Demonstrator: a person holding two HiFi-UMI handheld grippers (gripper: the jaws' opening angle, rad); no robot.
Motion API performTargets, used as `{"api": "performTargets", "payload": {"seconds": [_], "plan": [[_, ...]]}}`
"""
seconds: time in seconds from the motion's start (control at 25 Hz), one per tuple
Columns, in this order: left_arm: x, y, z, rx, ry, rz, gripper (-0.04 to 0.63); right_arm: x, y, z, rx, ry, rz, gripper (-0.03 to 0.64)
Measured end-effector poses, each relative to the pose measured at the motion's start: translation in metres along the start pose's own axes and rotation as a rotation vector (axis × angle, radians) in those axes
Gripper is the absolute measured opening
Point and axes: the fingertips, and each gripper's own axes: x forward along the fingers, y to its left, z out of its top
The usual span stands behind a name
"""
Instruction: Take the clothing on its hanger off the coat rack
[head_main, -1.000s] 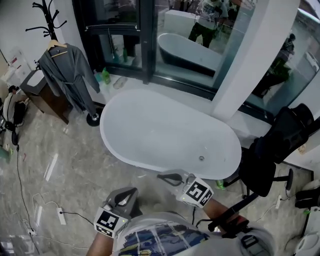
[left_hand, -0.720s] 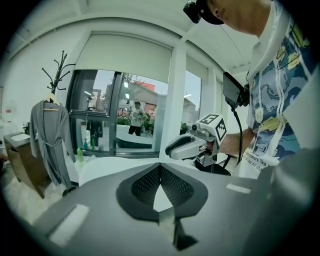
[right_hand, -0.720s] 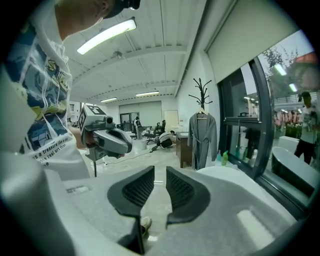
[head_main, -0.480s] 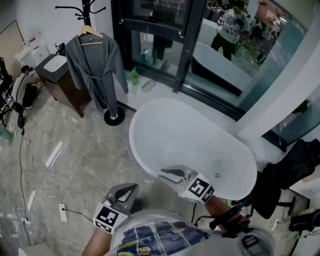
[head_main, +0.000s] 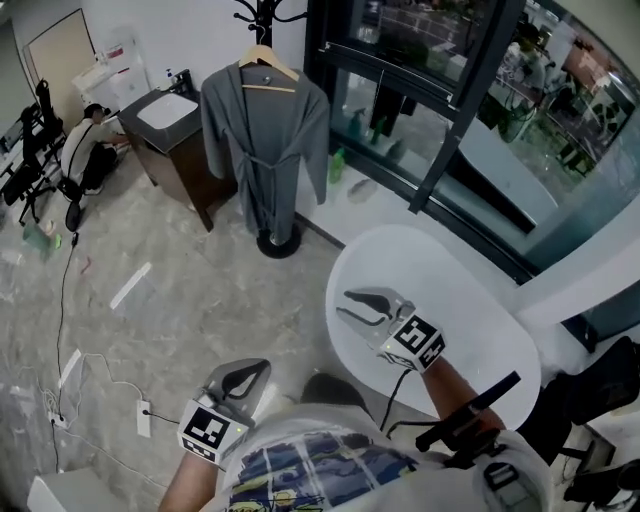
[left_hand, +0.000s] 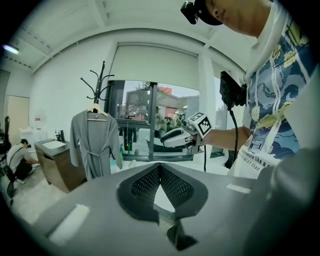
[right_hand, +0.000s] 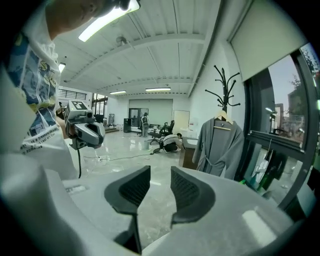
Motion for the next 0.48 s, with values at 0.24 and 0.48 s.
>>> {"api": "performTargets", "payload": {"seconds": [0.24, 0.48], "plan": [[0.002, 0.079, 0.009, -0.056, -0.017, 0.098, 0.003, 0.075, -0.116, 0.025, -0.072, 0.078, -0.020, 0.184], [0.023, 0.159, 0.045, -0.072, -0.070, 0.169, 0.003, 0.147, -0.267, 0.070, -0.148, 0.137, -0.080, 0.216]]}}
